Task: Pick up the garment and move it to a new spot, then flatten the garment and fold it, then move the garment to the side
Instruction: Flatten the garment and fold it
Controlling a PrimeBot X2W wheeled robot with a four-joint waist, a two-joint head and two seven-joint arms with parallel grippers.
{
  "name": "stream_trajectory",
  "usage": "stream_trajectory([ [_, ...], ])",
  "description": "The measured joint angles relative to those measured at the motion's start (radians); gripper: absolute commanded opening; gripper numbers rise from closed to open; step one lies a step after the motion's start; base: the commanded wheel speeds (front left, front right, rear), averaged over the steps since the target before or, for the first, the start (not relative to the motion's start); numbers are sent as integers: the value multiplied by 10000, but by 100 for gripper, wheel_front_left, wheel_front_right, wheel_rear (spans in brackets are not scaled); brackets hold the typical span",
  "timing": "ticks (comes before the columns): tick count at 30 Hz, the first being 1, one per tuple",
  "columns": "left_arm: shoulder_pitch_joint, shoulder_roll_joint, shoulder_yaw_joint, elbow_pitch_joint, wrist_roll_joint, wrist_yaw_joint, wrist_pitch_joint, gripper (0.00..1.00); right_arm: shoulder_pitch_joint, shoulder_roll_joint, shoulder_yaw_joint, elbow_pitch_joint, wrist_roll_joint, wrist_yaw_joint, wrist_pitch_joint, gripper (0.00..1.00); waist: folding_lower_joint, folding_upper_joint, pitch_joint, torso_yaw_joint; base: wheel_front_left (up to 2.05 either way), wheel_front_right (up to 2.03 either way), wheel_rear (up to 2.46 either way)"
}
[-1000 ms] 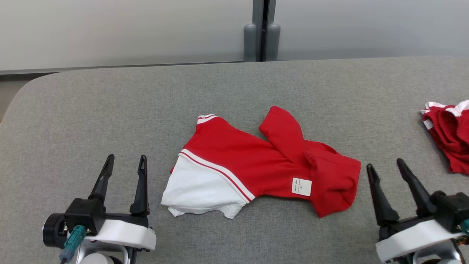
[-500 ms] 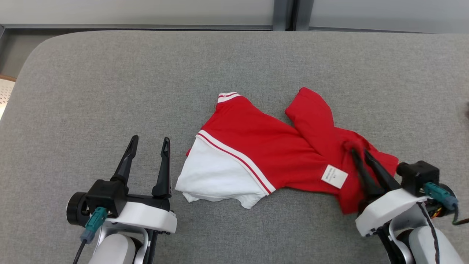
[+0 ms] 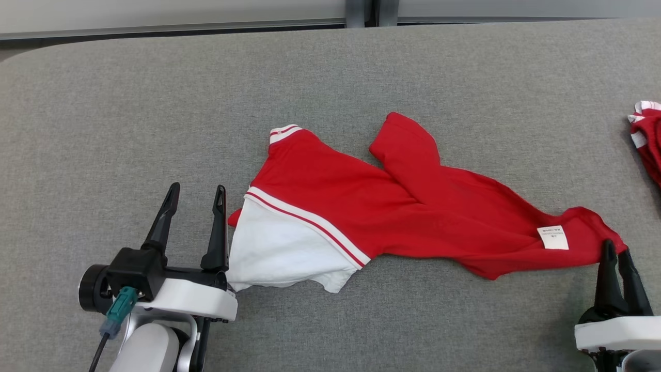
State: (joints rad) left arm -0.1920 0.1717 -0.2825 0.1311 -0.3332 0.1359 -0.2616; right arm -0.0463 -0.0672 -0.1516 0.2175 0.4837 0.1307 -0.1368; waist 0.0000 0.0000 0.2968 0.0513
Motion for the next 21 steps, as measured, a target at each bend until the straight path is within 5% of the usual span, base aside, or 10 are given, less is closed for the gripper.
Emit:
stream_trajectory([
  [10,245,173,336,-36,-82,104,-2,100,68,-658,249,-1018,-721,0,-1099,100,0,0,-135,-321,0,0,0],
  [21,1036,418,211,42,-138,102,117,100,634,-1014,1649,-2573,-2362,0,-242,100,0,0,-1006,-371,0,0,0],
])
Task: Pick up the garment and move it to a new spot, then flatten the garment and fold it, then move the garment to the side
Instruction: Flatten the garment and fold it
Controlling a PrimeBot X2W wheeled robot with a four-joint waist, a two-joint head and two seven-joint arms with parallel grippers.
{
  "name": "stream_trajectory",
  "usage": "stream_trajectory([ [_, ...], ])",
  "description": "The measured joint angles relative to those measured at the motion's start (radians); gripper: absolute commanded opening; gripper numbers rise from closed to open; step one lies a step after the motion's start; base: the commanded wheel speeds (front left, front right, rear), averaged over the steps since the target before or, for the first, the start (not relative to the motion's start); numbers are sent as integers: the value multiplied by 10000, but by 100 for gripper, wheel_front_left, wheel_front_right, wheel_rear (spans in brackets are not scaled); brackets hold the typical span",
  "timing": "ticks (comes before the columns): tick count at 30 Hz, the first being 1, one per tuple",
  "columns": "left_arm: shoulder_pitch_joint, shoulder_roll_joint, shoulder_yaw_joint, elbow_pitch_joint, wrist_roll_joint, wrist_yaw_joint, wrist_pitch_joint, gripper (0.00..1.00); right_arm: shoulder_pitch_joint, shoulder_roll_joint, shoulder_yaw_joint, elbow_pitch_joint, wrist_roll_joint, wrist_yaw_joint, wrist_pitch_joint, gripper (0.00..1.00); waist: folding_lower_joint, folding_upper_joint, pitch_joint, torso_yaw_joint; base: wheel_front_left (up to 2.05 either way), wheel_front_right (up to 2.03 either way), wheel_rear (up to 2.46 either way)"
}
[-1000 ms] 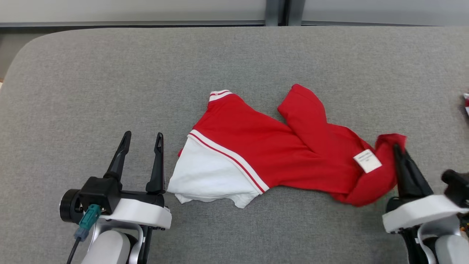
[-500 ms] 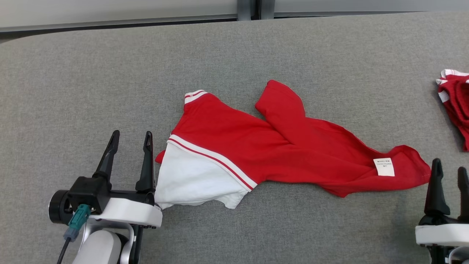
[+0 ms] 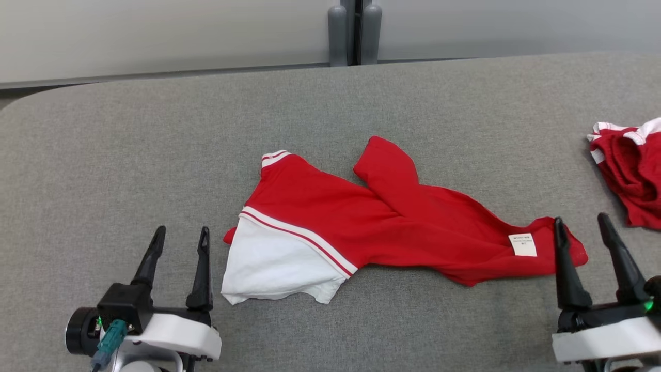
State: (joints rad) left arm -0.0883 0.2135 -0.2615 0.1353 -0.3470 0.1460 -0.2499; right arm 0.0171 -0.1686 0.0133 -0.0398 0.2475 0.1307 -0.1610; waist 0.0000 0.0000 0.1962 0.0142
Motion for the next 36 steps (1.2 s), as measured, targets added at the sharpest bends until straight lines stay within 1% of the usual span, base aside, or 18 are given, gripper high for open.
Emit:
stream_trajectory([
  [5,502,71,-109,-88,-59,19,173,100,673,128,297,-372,15,0,370,100,0,0,-439,-35,0,0,0],
  [21,790,213,-278,-422,-127,117,453,100,794,151,305,-619,207,0,558,100,0,0,-513,-110,0,0,0],
  [23,761,211,-374,-376,-180,6,583,100,781,155,307,-612,226,0,558,100,0,0,-476,-109,0,0,0],
  [28,758,102,-773,105,-723,-560,1392,100,714,207,393,-533,255,0,556,100,0,0,-347,-174,0,0,0],
  [31,760,21,-859,518,-1022,-769,1774,100,596,240,424,-437,355,0,556,100,0,0,-226,-249,0,0,0],
  [32,755,-25,-899,732,-1258,-965,1894,100,596,244,403,-330,430,0,556,100,0,0,-173,-300,0,0,0],
  [33,745,-33,-928,780,-1285,-1014,1893,38,596,244,366,-284,430,0,556,100,0,0,-152,-318,0,0,0],
  [34,724,-23,-920,805,-1285,-1020,1854,0,596,247,334,-236,443,0,552,100,0,0,-128,-340,0,0,0],
  [36,616,10,-907,855,-1281,-1022,1776,0,597,253,176,-59,485,0,543,100,0,0,-78,-372,0,0,0],
])
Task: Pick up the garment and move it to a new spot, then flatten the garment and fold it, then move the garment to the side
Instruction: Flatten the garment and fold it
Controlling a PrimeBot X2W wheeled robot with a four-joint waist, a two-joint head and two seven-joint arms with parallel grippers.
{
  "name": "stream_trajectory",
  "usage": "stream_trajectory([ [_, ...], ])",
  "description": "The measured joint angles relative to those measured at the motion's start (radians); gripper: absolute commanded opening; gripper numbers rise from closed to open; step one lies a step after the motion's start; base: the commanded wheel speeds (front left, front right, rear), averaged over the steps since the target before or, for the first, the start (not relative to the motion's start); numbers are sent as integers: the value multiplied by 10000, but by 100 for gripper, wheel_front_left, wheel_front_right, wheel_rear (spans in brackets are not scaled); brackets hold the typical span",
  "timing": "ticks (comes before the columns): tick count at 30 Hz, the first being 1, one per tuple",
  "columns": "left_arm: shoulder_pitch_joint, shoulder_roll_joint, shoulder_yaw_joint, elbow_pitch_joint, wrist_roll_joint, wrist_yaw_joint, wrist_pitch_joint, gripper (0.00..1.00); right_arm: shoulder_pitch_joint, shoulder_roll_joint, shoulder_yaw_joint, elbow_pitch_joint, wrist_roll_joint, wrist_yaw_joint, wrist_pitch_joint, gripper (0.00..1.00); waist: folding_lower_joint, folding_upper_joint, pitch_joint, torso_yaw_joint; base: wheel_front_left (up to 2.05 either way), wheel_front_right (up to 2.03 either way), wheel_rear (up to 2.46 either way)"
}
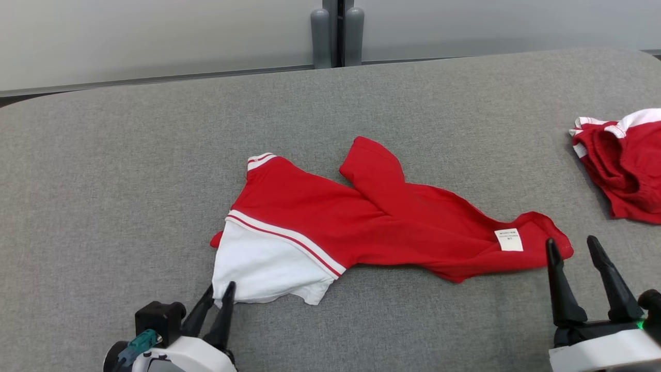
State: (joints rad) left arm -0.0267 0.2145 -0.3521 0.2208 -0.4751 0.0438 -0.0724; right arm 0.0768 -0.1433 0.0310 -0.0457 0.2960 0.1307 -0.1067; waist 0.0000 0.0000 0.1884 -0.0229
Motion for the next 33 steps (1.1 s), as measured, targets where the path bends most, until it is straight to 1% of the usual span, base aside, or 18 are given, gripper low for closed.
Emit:
stream_trajectory([
  [5,-135,63,-2,-15,71,0,-159,0,3,-146,-593,924,205,0,25,100,0,0,131,49,0,0,0],
  [8,-366,77,8,-81,96,2,-211,0,-180,-284,-713,1572,391,0,12,100,0,0,298,140,0,0,0],
  [12,-628,46,-6,-107,134,10,-301,0,-788,-359,-635,2347,690,0,-6,100,0,0,567,256,0,0,0],
  [15,-738,12,-29,-98,159,12,-382,0,-1230,-424,-372,3003,941,0,196,100,0,0,729,310,0,0,0],
  [16,-796,-6,-75,-90,165,8,-397,0,-1323,-487,-280,3166,1020,0,211,49,0,0,758,341,0,0,0],
  [17,-848,-29,-102,-102,174,0,-439,0,-1398,-550,-182,3266,1135,0,267,17,0,0,786,374,0,0,0],
  [18,-871,-38,-113,-134,174,-4,-516,0,-1443,-594,-140,3302,1220,0,261,17,0,0,816,405,0,0,0],
  [19,-875,-48,-102,-167,180,-2,-594,0,-1459,-639,-105,3308,1275,0,240,0,0,0,842,428,0,0,0],
  [22,-941,-42,13,-512,201,15,-976,0,-1465,-788,-82,3049,1333,0,-81,0,0,0,894,465,0,0,0],
  [26,-1047,38,337,-1511,316,224,-1338,0,-1495,-922,-232,2004,1269,0,-512,0,0,0,827,438,0,0,0],
  [31,-1405,332,755,-3162,541,518,-1482,0,-1689,-1039,-610,575,905,0,-504,0,0,0,566,429,0,0,0],
  [33,-1617,378,897,-3793,554,568,-1482,0,-1834,-1080,-836,56,798,0,-430,0,0,0,423,450,0,0,0],
])
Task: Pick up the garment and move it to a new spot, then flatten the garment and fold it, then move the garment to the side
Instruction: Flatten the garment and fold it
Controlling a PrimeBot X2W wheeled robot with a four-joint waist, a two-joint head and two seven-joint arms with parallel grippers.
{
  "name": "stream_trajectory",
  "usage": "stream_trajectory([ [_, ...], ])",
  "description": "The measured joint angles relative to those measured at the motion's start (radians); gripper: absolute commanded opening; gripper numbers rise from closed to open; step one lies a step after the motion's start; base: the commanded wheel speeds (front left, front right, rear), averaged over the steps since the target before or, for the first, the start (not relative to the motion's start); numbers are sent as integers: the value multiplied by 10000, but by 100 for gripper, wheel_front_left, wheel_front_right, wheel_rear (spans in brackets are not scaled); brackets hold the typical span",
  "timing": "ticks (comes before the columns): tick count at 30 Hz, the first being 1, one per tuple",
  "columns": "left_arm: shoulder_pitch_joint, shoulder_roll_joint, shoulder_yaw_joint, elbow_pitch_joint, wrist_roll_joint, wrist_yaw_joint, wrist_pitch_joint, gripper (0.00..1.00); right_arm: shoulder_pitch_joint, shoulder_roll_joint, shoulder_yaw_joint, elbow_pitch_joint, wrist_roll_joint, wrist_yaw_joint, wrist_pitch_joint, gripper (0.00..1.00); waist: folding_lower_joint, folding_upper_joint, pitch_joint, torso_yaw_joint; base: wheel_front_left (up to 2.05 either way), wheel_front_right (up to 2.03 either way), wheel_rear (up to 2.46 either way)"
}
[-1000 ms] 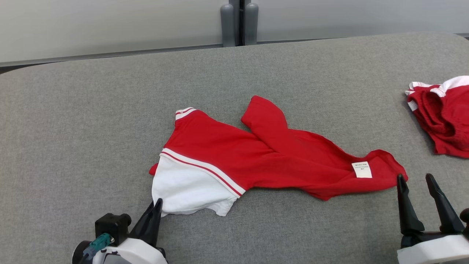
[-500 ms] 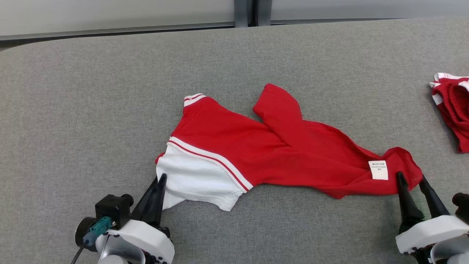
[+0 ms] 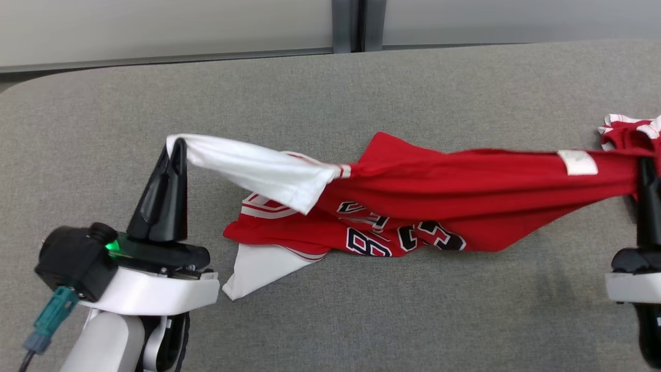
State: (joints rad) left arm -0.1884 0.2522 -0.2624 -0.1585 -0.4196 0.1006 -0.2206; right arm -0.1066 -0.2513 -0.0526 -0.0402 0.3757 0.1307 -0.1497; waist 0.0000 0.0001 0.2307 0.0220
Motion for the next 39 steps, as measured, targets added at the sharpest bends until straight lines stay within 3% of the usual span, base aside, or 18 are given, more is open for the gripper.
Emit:
stream_trajectory([
  [10,-2218,123,401,-2514,238,309,495,0,-1135,-130,-1172,-2709,-341,0,936,0,0,0,-711,73,0,0,0],
  [15,-3087,186,410,-2299,0,109,951,0,-1446,-25,-1241,-3024,-307,0,1473,0,0,0,-842,-6,0,0,0],
  [20,-3983,73,318,-1304,-359,-222,1072,0,-1983,-59,-1070,-2585,0,0,1824,0,0,0,-684,-18,0,0,0],
  [25,-5977,-221,270,796,-761,-821,909,0,-3632,-382,-493,-1569,385,0,1941,0,0,0,-197,19,0,0,0],
  [29,-8091,-510,341,2888,-809,-1179,416,0,-5838,-594,263,-397,594,0,1896,0,0,0,340,42,0,0,0],
  [39,-11962,-1024,1158,7380,-706,-1751,-414,0,-10659,-31,2309,4322,721,0,184,0,0,0,1189,-231,0,0,0],
])
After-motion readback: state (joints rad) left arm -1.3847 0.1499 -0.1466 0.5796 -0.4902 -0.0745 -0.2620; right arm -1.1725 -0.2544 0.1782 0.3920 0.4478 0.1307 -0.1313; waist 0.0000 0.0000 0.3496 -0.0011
